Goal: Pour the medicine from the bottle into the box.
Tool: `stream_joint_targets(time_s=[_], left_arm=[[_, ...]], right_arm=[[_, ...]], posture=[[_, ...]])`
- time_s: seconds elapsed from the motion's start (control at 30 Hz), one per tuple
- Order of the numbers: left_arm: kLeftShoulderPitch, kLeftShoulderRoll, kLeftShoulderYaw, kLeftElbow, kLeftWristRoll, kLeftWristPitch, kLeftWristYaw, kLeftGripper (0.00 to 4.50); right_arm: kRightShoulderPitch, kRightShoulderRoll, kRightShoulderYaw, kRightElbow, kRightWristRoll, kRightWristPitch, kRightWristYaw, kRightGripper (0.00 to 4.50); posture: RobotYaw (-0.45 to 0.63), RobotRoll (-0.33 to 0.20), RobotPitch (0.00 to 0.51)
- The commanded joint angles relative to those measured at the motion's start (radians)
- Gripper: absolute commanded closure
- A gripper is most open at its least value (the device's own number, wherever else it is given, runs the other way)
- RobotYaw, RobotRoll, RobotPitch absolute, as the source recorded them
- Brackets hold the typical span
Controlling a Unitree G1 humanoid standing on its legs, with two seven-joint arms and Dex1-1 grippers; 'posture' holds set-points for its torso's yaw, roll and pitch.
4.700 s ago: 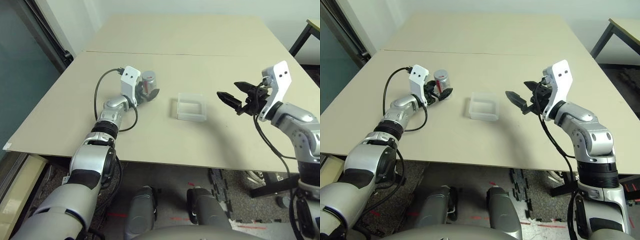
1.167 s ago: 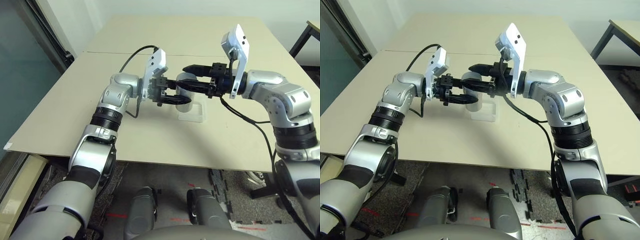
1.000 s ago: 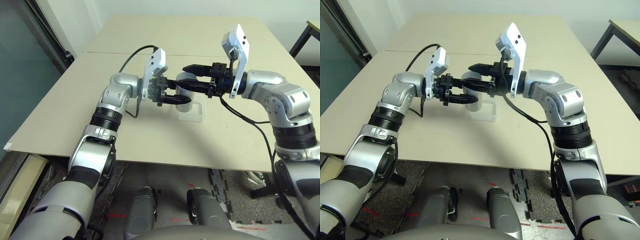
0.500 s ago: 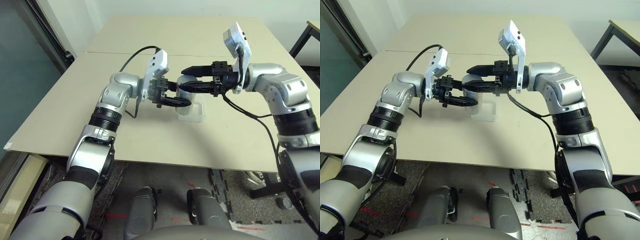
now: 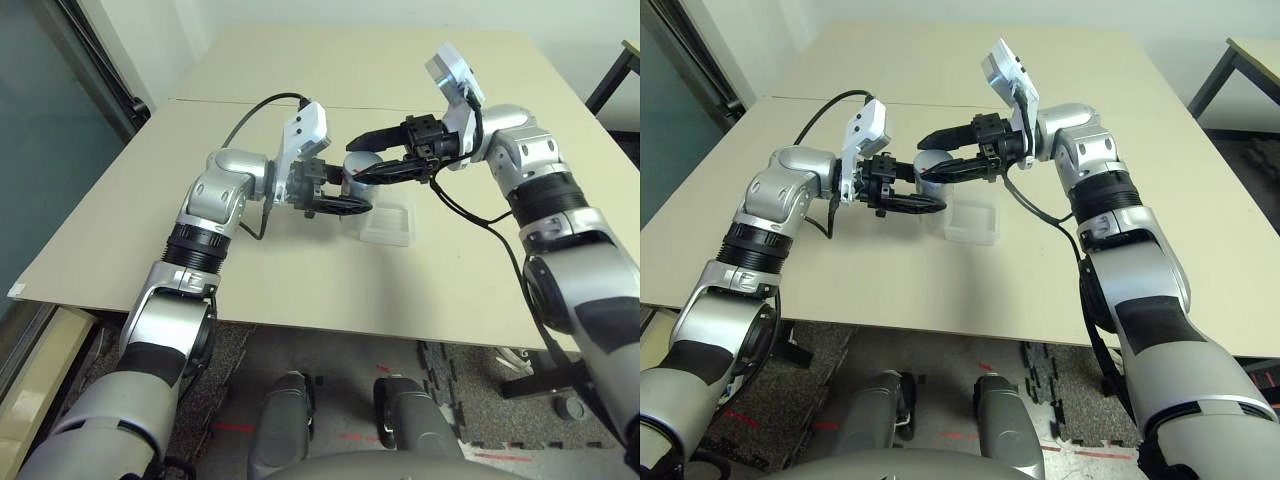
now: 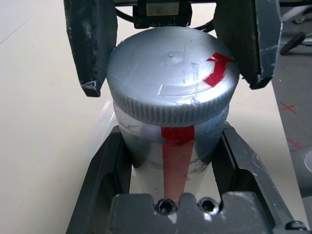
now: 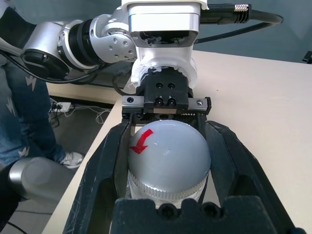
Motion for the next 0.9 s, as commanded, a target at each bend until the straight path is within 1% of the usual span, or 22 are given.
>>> stream_joint_targets(time_s=[0.03, 0.07, 0.1, 0.13, 0.27, 0.33, 0.43, 0.5, 0.67, 0.9], left_arm=[[-0.024, -0.039, -0.027, -0.095, -0.077, -0.007, -0.06, 2.02], [-0.025, -0.039, -0.026, -0.092, -0.077, -0.009, -0.06, 2.02], [-0.026, -0.039, -0.026, -0.089, -0.078, -0.013, -0.059, 2.02], [-0.026, -0.039, -0.027, -0.085, -0.077, -0.02, -0.057, 2.02], [-0.026, -0.037, -0.03, -0.048, -0.065, -0.057, -0.061, 2.02], [-0.027, -0.034, -0.03, -0.031, -0.062, -0.07, -0.064, 2.02], [-0.035, -0.033, -0.028, 0.0, -0.058, -0.092, -0.068, 2.02], [-0.049, -0.037, -0.026, 0.034, -0.052, -0.111, -0.071, 2.02], [-0.081, -0.051, -0.017, 0.095, -0.043, -0.145, -0.071, 2.02], [-0.095, -0.057, -0.013, 0.127, -0.043, -0.164, -0.07, 2.02]], right_arm=[[0.0, -0.025, -0.008, -0.031, -0.063, 0.014, -0.07, 0.92], [0.009, -0.035, -0.014, -0.065, -0.062, 0.037, -0.083, 0.66], [0.017, -0.043, -0.018, -0.092, -0.064, 0.056, -0.1, 0.24], [0.03, -0.053, -0.022, -0.126, -0.072, 0.078, -0.131, 0.0], [0.123, -0.085, -0.064, -0.334, -0.039, 0.212, -0.219, 0.0], [0.193, -0.098, -0.086, -0.466, -0.011, 0.292, -0.266, 0.0], [0.286, -0.096, -0.111, -0.639, 0.029, 0.401, -0.351, 0.0], [0.33, -0.086, -0.123, -0.722, 0.053, 0.452, -0.404, 0.0], [0.382, -0.068, -0.133, -0.82, 0.089, 0.508, -0.494, 0.0], [0.405, -0.049, -0.138, -0.87, 0.123, 0.532, -0.576, 0.0]], posture=[[0.04, 0.0, 0.116], [0.04, 0.0, 0.113], [0.03, 0.0, 0.11], [0.03, 0.0, 0.105], [0.02, 0.0, 0.094], [0.0, 0.0, 0.082], [-0.02, 0.0, 0.076], [-0.03, 0.0, 0.076], [-0.04, 0.0, 0.073], [-0.04, 0.0, 0.077]])
